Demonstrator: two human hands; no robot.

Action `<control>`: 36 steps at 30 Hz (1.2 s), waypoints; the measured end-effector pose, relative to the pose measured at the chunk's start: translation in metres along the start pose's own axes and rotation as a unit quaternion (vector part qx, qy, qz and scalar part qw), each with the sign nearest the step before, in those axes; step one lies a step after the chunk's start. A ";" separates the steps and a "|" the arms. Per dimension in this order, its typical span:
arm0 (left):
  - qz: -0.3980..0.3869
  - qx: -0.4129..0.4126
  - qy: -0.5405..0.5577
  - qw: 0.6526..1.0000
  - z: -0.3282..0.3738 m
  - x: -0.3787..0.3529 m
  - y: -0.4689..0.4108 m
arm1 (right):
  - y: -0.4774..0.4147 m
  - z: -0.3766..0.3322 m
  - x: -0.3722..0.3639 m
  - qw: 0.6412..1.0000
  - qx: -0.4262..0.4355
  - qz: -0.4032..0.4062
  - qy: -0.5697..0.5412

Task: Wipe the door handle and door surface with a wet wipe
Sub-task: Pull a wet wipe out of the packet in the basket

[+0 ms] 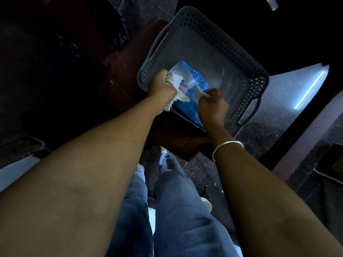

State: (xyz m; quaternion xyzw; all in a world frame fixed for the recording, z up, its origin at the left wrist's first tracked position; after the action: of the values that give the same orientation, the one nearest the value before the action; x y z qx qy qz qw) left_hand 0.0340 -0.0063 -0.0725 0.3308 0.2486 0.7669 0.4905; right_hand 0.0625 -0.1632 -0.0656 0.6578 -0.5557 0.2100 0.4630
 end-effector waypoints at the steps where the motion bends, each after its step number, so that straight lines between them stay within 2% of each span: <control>1: -0.006 -0.010 -0.010 1.000 -0.001 -0.002 -0.001 | 0.001 -0.001 -0.002 1.000 0.007 -0.014 0.019; 3: -0.019 -0.017 0.001 1.000 -0.002 -0.007 0.000 | 0.004 -0.001 -0.003 1.000 -0.008 -0.015 -0.009; 5: -0.022 -0.013 0.021 0.999 -0.003 -0.014 0.001 | 0.006 0.000 0.002 0.996 -0.038 0.021 -0.080; 8: -0.032 -0.008 -0.007 0.999 -0.002 -0.024 0.002 | 0.001 0.008 0.004 0.980 -0.085 0.044 -0.172; 11: -0.076 -0.014 -0.042 0.996 -0.001 -0.037 0.005 | -0.001 0.015 0.002 0.958 -0.118 -0.032 -0.259; 14: -0.125 0.005 0.007 0.992 -0.001 -0.050 0.010 | -0.001 0.019 -0.001 0.931 -0.121 -0.102 -0.329; 16: -0.127 0.031 0.033 0.991 -0.001 -0.054 0.012 | -0.001 0.022 -0.002 0.908 -0.130 -0.139 -0.374; 19: -0.115 0.046 0.052 0.991 -0.002 -0.055 0.009 | -0.007 0.029 0.002 0.914 -0.144 -0.116 -0.360; 21: -0.089 -0.010 -0.044 0.995 -0.002 -0.049 0.004 | -0.012 0.033 0.008 0.949 -0.129 -0.072 -0.279; 22: -0.086 -0.055 -0.126 0.987 -0.001 -0.045 0.004 | -0.014 0.035 0.010 0.966 -0.108 -0.053 -0.227; 24: -0.108 -0.152 -0.300 0.935 0.000 -0.042 0.005 | -0.017 0.033 0.012 0.986 -0.051 -0.033 -0.155; 27: -0.162 -0.248 -0.521 0.801 -0.001 -0.046 0.008 | -0.016 0.026 0.005 0.993 -0.001 -0.020 -0.120; 29: -0.159 -0.271 -0.598 0.737 -0.001 -0.047 0.010 | -0.015 0.024 -0.004 0.994 0.002 -0.034 -0.105; 32: -0.144 -0.291 -0.621 0.714 -0.001 -0.046 0.010 | -0.013 0.023 -0.015 0.992 0.025 -0.088 -0.082; 34: -0.148 -0.299 -0.615 0.715 0.000 -0.046 0.010 | -0.011 0.023 -0.020 0.985 0.062 -0.158 -0.034; 36: -0.150 -0.307 -0.602 0.721 0.000 -0.046 0.008 | -0.008 0.022 -0.019 0.973 0.130 -0.185 0.048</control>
State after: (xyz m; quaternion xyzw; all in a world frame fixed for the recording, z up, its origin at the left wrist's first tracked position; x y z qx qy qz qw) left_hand 0.0433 -0.0520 -0.0788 0.5125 -0.3024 0.3569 0.7201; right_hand 0.0591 -0.1714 -0.0945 0.7930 -0.3696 0.2227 0.4300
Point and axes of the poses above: each hand's wrist, its own y-axis away from the middle knuckle, its own x-axis out of the back of the hand, z = x × y, the point moved 3 cm from there along -y, towards the middle knuckle, and after that the axes turned 1 degree about y, right-handed, at the moved point
